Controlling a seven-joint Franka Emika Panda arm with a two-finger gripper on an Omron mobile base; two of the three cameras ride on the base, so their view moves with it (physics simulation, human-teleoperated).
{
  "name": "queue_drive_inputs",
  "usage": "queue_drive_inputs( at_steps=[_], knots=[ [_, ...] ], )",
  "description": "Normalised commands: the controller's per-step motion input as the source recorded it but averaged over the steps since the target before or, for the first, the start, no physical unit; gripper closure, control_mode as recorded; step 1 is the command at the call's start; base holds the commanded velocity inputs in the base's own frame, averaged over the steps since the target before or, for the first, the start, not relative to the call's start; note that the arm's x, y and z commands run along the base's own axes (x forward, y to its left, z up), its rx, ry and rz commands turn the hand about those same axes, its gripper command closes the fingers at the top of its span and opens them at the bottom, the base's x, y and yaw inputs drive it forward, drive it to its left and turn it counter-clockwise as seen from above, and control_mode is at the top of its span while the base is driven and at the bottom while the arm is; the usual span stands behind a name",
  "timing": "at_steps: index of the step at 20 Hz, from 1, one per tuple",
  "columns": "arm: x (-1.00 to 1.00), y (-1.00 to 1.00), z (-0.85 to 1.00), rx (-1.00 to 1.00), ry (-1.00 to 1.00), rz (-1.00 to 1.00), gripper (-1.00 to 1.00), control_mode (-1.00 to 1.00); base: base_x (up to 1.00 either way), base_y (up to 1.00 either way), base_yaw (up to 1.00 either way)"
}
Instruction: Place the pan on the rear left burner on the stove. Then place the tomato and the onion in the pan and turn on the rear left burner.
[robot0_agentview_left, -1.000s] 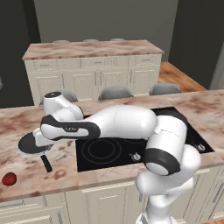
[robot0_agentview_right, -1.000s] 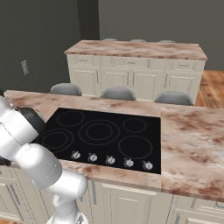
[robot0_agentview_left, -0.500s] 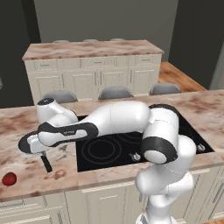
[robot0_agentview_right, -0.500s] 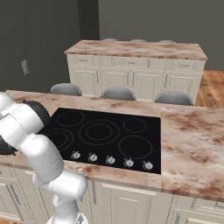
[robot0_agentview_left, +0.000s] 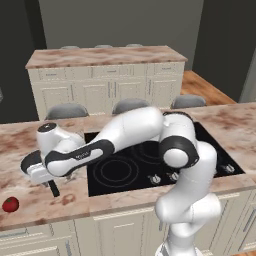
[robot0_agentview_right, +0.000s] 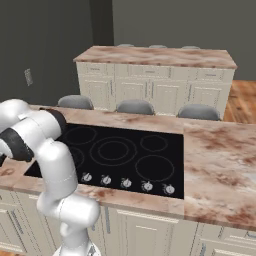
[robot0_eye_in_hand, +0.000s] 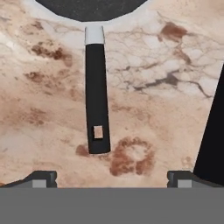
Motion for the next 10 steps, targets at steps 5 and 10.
queue_drive_inputs(
  at_steps=[5,10],
  knots=[
    [0.08,0.09,-0.09,-0.02,0.00,0.01,-1.00,-1.00,0.00,0.00,0.00],
    [0.29,0.04,-0.06,0.00,0.00,0.00,-1.00,-1.00,0.00,0.00,0.00]
  ],
)
